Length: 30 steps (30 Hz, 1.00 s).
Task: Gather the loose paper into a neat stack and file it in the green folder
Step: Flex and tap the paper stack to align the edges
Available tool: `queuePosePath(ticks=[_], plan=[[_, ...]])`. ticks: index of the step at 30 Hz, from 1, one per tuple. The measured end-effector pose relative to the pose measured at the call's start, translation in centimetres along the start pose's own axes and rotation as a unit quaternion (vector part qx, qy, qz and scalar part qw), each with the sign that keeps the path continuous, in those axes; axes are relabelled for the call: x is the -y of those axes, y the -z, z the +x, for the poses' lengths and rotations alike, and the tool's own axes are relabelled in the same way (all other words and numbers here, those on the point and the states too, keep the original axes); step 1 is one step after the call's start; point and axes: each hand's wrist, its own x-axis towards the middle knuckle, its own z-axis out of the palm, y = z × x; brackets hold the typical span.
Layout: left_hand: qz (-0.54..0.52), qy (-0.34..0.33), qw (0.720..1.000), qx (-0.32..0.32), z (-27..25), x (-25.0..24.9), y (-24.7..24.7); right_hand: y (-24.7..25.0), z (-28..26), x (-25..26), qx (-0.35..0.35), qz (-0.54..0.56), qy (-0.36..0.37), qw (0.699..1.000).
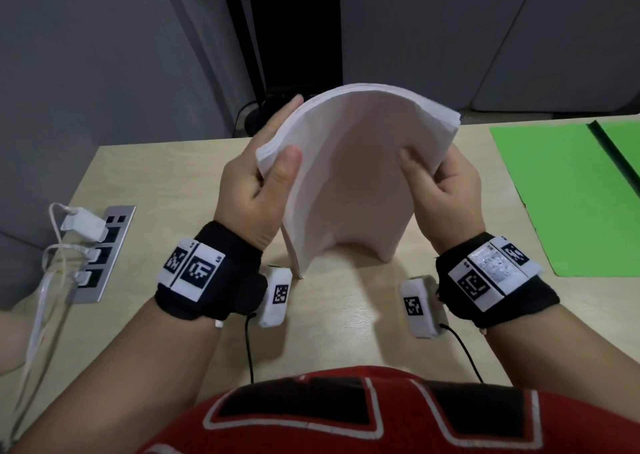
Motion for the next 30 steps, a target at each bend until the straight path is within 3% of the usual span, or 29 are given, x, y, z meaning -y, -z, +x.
queuePosePath(ticks=[3, 6, 13, 16, 19, 23, 30], plan=[[0.037, -0.030, 0.999, 0.000, 0.4, -0.4, 0.0, -0.5, 0.2, 1.7, 0.003, 0.028, 0.063, 0.998], [0.098, -0.047, 0.993, -0.036, 0.2, -0.5, -0.2, -1.0, 0.0, 2.1, 0.027, -0.013, 0.113, 0.993], [0.187, -0.072, 0.976, -0.090, 0.1, -0.6, -0.7, -1.4, -0.5, 1.9, 0.033, -0.043, 0.161, 0.985], [0.100, -0.033, 0.992, -0.070, 0.3, -0.5, -0.5, -1.1, -0.1, 1.9, 0.034, -0.022, 0.120, 0.992], [0.033, 0.066, 0.997, -0.029, 0.0, 0.8, -0.4, -0.8, 0.0, 0.9, 0.022, -0.021, 0.031, 0.999], [0.031, 0.195, 0.980, -0.008, -0.8, 3.9, -1.1, -0.8, -0.2, -1.7, 0.057, -0.070, -0.068, 0.994], [0.067, 0.308, 0.948, 0.048, -2.2, 8.1, -2.6, -0.8, -1.9, -6.7, 0.143, -0.154, -0.192, 0.959]])
